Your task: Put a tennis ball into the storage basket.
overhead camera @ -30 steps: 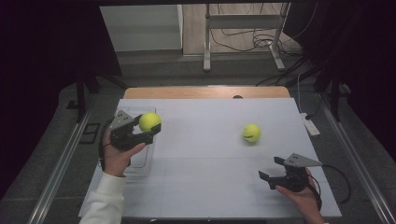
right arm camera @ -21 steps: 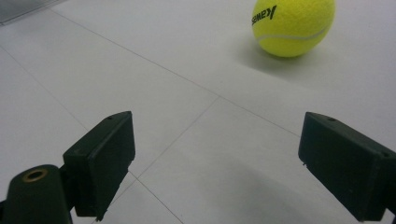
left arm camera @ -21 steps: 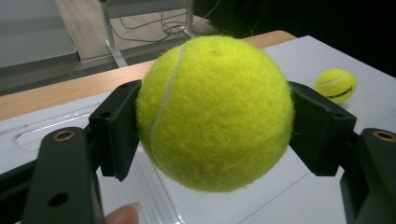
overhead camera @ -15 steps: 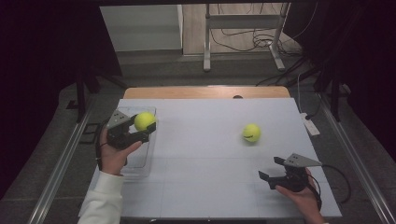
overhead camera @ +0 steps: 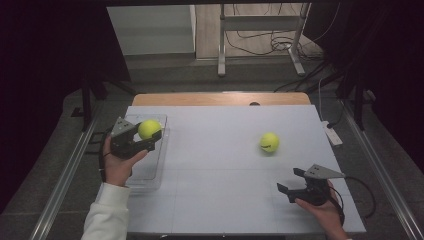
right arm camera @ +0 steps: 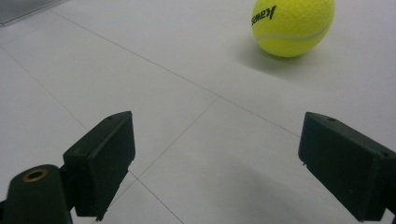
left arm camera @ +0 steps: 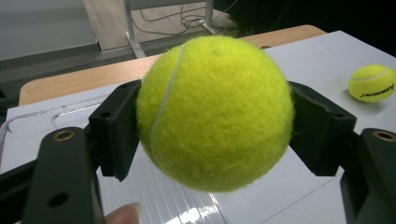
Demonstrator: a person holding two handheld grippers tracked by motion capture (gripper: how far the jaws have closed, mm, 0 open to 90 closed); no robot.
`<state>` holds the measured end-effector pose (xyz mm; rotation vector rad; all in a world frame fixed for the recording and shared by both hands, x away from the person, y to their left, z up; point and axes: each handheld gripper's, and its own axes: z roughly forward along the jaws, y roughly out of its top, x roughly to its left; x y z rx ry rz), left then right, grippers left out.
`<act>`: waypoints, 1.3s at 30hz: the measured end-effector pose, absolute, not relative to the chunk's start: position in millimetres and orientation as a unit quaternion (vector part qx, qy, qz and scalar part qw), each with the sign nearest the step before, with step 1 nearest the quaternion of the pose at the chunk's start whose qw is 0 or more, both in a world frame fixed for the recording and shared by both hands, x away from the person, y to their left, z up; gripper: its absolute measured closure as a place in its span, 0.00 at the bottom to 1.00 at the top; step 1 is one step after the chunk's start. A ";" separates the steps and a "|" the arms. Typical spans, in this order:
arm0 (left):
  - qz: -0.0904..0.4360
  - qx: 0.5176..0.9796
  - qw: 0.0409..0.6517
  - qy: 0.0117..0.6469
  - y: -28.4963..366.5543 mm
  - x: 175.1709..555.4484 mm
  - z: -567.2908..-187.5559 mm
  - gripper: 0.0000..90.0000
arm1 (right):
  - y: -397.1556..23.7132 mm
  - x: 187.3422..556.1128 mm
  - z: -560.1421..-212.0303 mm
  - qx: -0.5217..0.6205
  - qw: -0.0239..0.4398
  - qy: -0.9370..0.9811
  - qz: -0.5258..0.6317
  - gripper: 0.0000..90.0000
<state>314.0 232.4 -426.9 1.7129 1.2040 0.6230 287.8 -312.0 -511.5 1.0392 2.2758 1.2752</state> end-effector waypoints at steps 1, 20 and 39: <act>0.253 0.696 0.460 0.490 233.3 314.7 -427.4 0.29 | -312.0 287.9 -511.7 0.366 0.165 0.799 0.448 0.13; 0.251 0.692 0.430 0.522 249.0 335.3 -435.6 0.29 | -311.8 287.7 -511.2 0.364 0.164 0.798 0.451 0.13; 0.238 0.686 0.400 0.559 268.2 358.6 -439.8 0.29 | -311.4 287.1 -510.7 0.363 0.163 0.798 0.453 0.13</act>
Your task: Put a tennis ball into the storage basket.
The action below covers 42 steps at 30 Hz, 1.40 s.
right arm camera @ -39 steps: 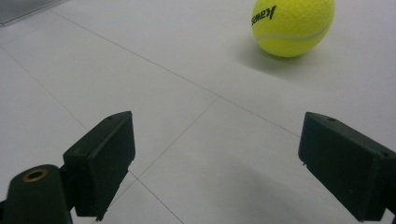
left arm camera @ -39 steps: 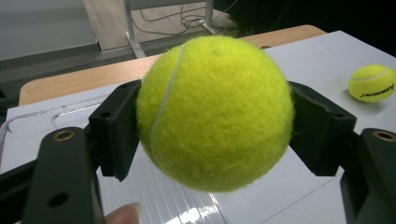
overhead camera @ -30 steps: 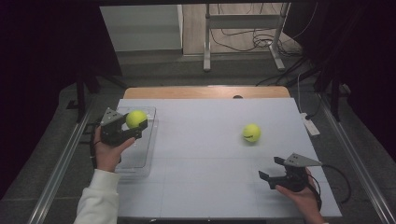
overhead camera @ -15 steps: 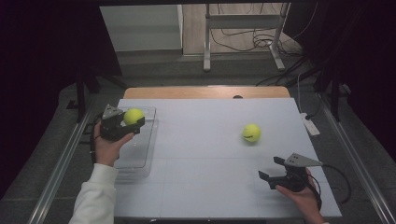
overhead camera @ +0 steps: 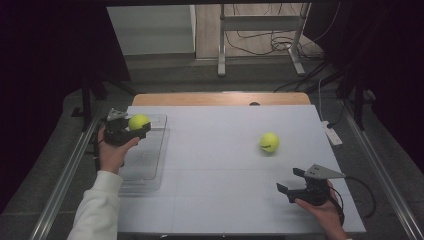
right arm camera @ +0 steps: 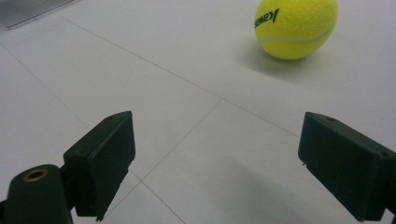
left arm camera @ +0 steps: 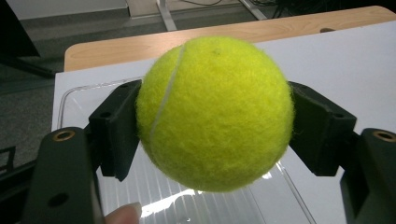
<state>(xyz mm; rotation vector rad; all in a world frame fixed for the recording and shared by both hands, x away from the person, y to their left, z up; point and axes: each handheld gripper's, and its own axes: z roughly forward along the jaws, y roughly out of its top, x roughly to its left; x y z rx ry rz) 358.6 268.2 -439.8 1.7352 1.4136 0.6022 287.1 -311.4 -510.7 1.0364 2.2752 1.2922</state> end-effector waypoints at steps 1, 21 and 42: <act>0.239 0.686 0.397 0.561 269.0 359.6 -439.9 0.29 | -311.4 287.0 -510.7 0.364 0.163 0.798 0.453 0.13; 0.216 0.691 0.343 0.598 277.5 386.8 -451.4 0.29 | -311.6 287.4 -511.1 0.364 0.164 0.798 0.451 0.13; 0.186 0.708 0.272 0.624 283.5 409.7 -476.4 0.29 | -312.4 288.2 -512.0 0.367 0.162 0.797 0.452 0.13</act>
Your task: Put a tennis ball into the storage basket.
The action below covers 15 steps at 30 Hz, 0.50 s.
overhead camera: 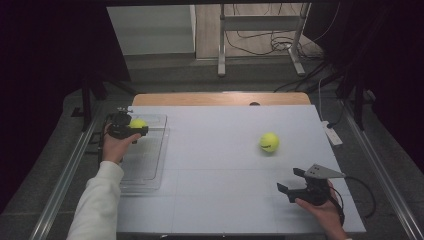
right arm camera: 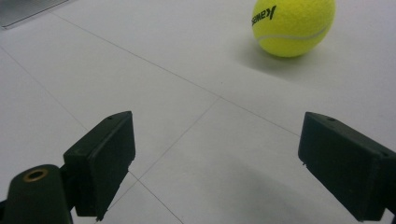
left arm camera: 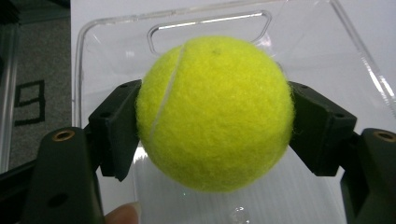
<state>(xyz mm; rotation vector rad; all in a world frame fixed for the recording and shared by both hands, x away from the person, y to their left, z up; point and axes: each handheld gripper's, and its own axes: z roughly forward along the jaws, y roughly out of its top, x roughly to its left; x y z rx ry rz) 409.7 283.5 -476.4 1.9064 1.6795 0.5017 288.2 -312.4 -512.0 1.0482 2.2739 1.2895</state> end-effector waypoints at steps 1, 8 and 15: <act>0.183 0.709 0.270 0.625 283.7 410.7 -478.0 0.29 | -312.3 288.3 -512.1 0.367 0.162 0.797 0.452 0.13; 0.176 0.717 0.256 0.624 283.1 414.4 -483.7 0.29 | -312.2 288.4 -512.3 0.368 0.162 0.797 0.451 0.13; 0.170 0.724 0.240 0.624 281.9 418.8 -490.6 0.29 | -312.3 288.6 -512.5 0.368 0.162 0.797 0.451 0.13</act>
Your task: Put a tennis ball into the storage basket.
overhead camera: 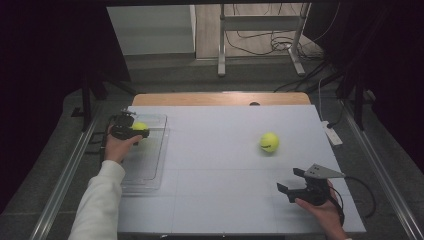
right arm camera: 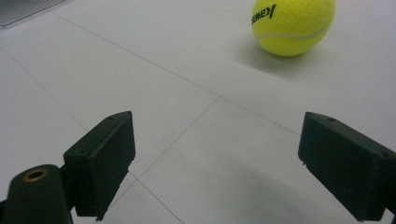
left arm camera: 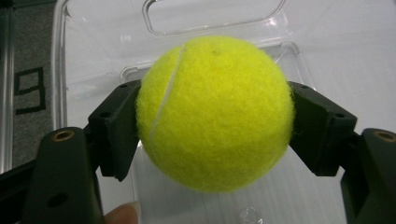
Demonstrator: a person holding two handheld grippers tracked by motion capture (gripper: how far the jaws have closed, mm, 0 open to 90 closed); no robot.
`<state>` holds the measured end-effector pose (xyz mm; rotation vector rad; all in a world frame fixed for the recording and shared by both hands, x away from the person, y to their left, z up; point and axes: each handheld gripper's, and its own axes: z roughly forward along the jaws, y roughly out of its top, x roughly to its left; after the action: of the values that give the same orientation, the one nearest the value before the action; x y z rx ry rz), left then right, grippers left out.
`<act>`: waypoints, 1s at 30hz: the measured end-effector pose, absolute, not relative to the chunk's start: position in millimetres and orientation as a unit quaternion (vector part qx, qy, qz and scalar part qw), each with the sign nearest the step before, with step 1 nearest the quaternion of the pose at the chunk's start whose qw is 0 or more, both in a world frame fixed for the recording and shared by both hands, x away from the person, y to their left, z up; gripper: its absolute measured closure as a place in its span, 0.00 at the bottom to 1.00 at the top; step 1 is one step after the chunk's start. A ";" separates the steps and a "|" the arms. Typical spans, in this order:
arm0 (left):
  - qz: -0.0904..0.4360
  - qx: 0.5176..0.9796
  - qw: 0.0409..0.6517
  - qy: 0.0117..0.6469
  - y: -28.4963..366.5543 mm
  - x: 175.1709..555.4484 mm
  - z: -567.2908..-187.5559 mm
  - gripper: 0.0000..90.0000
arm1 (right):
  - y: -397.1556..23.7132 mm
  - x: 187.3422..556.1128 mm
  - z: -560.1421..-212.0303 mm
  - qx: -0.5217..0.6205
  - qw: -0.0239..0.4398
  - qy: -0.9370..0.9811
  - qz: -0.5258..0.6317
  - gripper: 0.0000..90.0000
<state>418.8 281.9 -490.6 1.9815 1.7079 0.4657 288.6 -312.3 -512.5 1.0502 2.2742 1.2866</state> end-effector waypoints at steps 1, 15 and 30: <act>0.169 0.726 0.234 0.625 281.6 419.7 -492.4 0.29 | -312.4 288.6 -512.5 0.368 0.162 0.797 0.451 0.13; 0.163 0.733 0.206 0.628 279.5 423.7 -501.7 0.28 | -312.9 288.8 -512.7 0.369 0.162 0.797 0.450 0.13; 0.173 0.731 0.231 0.618 276.5 419.0 -492.2 0.19 | -313.2 288.6 -512.5 0.368 0.163 0.797 0.451 0.13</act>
<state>419.0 276.5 -492.2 2.0105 1.7007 0.4745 288.6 -313.2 -512.5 1.0511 2.2723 1.2858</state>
